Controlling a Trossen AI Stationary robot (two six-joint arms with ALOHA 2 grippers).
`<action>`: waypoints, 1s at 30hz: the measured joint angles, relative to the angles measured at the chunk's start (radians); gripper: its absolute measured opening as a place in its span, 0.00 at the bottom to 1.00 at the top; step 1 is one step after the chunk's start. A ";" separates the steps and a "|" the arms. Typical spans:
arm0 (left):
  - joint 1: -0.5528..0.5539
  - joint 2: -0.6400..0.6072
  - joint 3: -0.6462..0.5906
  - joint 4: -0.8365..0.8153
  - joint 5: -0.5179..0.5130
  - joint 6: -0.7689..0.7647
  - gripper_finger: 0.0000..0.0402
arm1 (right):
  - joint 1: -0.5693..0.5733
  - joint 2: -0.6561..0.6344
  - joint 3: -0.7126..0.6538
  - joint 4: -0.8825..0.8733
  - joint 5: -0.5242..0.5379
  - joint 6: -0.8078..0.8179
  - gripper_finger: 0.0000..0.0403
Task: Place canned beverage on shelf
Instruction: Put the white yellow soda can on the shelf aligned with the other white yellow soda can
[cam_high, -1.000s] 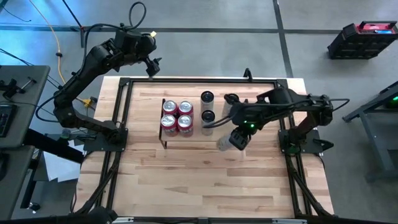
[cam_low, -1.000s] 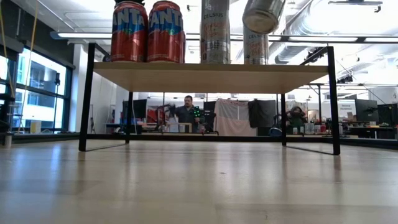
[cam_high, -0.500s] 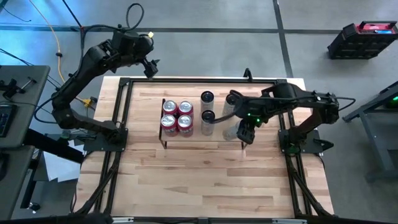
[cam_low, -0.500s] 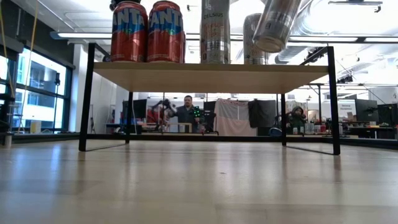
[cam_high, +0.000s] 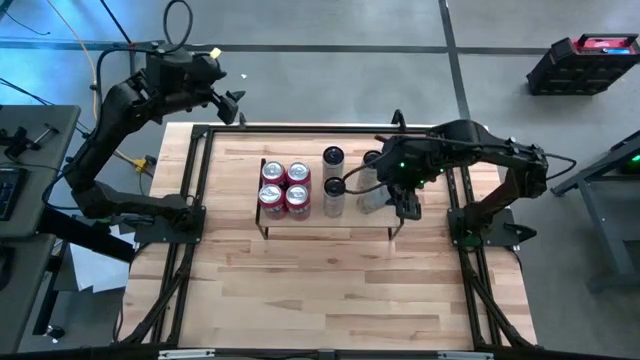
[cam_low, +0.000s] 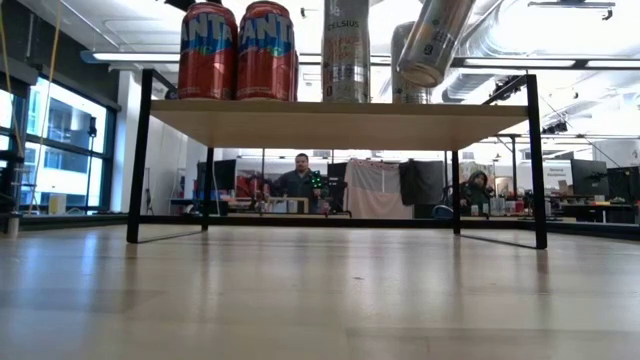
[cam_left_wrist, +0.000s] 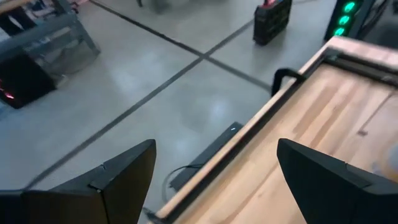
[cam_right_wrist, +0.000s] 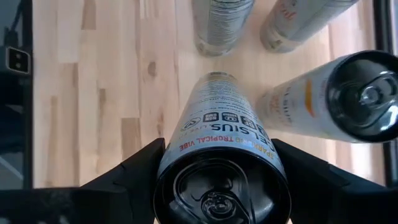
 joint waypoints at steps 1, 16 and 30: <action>0.000 -0.003 0.000 0.000 0.014 -0.020 0.81 | -0.005 -0.001 0.000 0.000 0.000 -0.018 0.62; -0.063 0.001 0.000 0.002 0.063 -0.195 0.81 | -0.032 -0.037 -0.103 -0.005 -0.060 -0.002 0.62; -0.072 0.009 0.000 0.024 0.039 -0.198 0.81 | -0.018 -0.086 -0.165 0.000 -0.018 0.067 0.62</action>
